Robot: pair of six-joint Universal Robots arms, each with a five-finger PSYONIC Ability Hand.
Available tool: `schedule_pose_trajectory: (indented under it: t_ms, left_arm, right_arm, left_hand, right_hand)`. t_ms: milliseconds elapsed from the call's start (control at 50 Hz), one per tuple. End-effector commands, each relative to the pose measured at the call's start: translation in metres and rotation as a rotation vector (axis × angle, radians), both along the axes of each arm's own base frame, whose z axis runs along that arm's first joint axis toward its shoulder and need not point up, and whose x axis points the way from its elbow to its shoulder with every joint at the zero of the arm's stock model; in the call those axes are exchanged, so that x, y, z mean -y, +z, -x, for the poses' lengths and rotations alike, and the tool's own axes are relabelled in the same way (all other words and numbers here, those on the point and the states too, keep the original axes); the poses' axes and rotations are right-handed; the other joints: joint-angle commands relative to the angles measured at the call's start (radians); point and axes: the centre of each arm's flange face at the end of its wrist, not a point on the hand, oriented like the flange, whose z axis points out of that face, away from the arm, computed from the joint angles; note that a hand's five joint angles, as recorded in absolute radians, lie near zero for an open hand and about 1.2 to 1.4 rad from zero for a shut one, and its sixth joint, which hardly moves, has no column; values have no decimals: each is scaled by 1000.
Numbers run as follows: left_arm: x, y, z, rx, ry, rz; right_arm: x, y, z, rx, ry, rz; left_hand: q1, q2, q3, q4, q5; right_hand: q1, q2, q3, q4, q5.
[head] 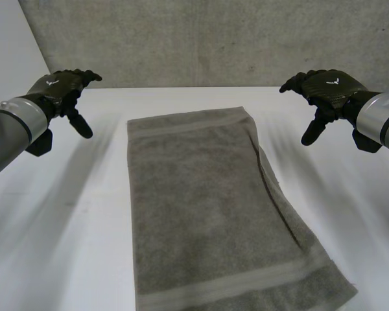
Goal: Fold the towel.
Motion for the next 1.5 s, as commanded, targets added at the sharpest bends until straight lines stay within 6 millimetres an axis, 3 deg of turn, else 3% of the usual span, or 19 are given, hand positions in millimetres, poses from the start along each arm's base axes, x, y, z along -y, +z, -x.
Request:
schedule_pose_trajectory:
  t_ms: [20, 340, 440, 560, 620, 720, 840, 940, 1080, 1280, 1500]
  left_arm:
    - [3, -5, -1, 2, 5, -9]
    - [8, -15, 0, 8, 1, -25]
    - [16, -30, 6, 13, -4, -49]
    - [13, -37, 18, 17, -33, -63]
    - [7, -40, 25, 20, -56, -73]
    - [-4, -45, 40, 24, -98, -86]
    - [-6, -45, 42, 25, -102, -87]
    - [-5, -45, 41, 24, -99, -86]
    - [-6, -45, 42, 25, -101, -89]
    - [-10, -49, 42, 28, -106, -102]
    - [-10, -50, 42, 28, -106, -104]
  right_arm:
    - [0, 0, 0, 0, 0, 0]
    - [1, -7, 0, -4, -23, -31]
    - [-3, -23, 8, -7, -126, -127]
    - [-7, -46, 18, -38, -243, -215]
    - [-23, -71, 20, -67, -250, -303]
    - [-44, -92, 17, -72, -181, -383]
    - [-66, -100, 14, -86, -62, -394]
    - [-88, -110, 14, -194, 30, -345]
    - [-93, -120, 16, -241, 47, -316]
    - [-95, -130, 20, -252, 1, -262]
    - [-90, -135, 22, -264, -37, -196]
  left_hand:
    - [10, -42, 15, 16, -11]
    - [13, -39, 18, 19, -8]
    - [18, -34, 24, 24, -2]
    - [19, -34, 24, 24, -2]
    - [21, -31, 27, 27, 1]
    - [21, -31, 27, 27, 1]
    - [21, -31, 27, 27, 1]
    - [21, -31, 27, 27, 1]
    - [30, -22, 36, 36, 9]
    - [27, -25, 33, 33, 6]
    - [24, -28, 30, 30, 3]
  right_hand:
    - [-34, -56, -37, -56, -46]
    - [-34, -56, -37, -56, -46]
    - [-34, -56, -37, -56, -46]
    - [-34, -56, -37, -56, -46]
    - [-34, -56, -37, -56, -46]
    - [-34, -56, -37, -56, -46]
    - [-34, -56, -37, -56, -46]
    - [-34, -56, -37, -56, -46]
    - [-34, -56, -37, -56, -46]
    - [156, 133, 152, 133, 143]
    - [576, 553, 572, 553, 563]
